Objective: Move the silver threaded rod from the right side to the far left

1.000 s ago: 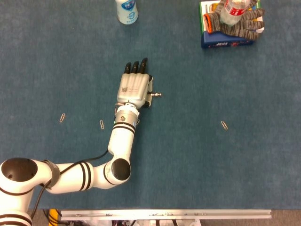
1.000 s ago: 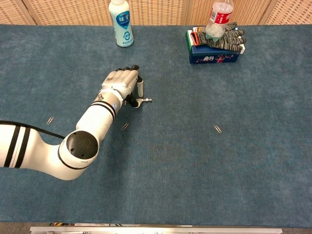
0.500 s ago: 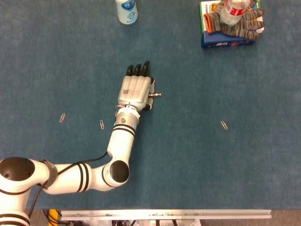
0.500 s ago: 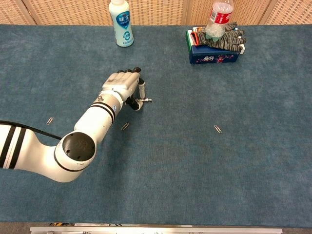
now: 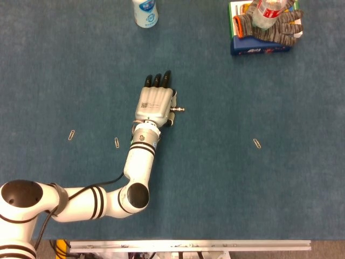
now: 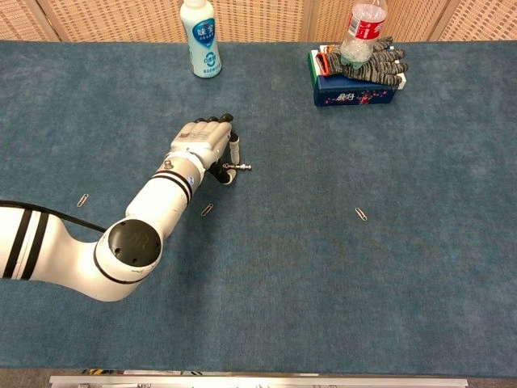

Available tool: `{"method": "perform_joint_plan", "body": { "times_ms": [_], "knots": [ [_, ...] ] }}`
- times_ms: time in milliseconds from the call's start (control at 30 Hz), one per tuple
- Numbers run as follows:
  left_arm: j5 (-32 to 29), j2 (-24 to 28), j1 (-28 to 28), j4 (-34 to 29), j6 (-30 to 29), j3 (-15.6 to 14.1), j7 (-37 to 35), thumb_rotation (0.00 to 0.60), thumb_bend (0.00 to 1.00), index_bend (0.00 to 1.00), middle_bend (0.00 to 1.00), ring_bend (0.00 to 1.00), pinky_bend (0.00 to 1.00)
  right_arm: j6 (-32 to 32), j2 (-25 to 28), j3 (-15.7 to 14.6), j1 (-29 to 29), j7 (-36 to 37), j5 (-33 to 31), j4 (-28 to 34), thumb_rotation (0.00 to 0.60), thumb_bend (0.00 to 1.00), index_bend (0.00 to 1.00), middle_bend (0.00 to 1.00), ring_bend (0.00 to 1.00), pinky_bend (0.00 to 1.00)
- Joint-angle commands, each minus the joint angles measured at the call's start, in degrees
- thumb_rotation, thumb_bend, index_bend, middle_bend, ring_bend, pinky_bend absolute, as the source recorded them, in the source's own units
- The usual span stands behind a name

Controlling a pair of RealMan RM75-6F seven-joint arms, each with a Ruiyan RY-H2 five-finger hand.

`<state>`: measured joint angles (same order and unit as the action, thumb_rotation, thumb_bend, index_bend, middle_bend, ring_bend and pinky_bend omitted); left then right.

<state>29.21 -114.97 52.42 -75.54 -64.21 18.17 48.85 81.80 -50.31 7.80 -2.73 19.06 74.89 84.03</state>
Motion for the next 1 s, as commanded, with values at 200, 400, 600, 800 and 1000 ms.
{"method": "perform_joint_plan", "body": {
  "times_ms": [200, 400, 600, 800, 1000],
  "knots": [
    [0.2, -0.2, 0.0, 0.5, 0.0, -0.2, 0.0, 0.600, 0.36, 0.45, 0.00, 0.00, 0.00, -0.2, -0.2, -0.1, 0.0, 0.0, 0.0, -0.1, 0.600, 0.17, 0.23, 0.11, 0.00, 0.00],
    [0.3, -0.2, -0.1, 0.7, 0.0, -0.2, 0.0, 0.600, 0.36, 0.46, 0.00, 0.00, 0.00, -0.4, -0.4, -0.2, 0.1, -0.1, 0.0, -0.3, 0.600, 0.17, 0.23, 0.11, 0.00, 0.00],
    [0.2, -0.2, -0.1, 0.7, -0.1, -0.3, 0.3, 0.600, 0.36, 0.47, 0.00, 0.00, 0.00, -0.5, -0.4, -0.2, 0.1, -0.2, 0.1, -0.2, 0.600, 0.17, 0.23, 0.11, 0.00, 0.00],
    [0.1, 0.0, -0.2, 0.3, 0.0, -0.5, 0.7, 0.600, 0.36, 0.47, 0.00, 0.00, 0.00, -0.5, -0.5, -0.3, 0.1, -0.1, 0.0, -0.2, 0.600, 0.17, 0.23, 0.11, 0.00, 0.00],
    [-0.5, 0.3, -0.2, -0.3, 0.1, -0.8, 1.5, 0.600, 0.36, 0.47, 0.00, 0.00, 0.00, -0.5, -0.6, -0.3, 0.0, 0.0, 0.0, -0.4, 0.600, 0.17, 0.23, 0.11, 0.00, 0.00]
  ]
}}
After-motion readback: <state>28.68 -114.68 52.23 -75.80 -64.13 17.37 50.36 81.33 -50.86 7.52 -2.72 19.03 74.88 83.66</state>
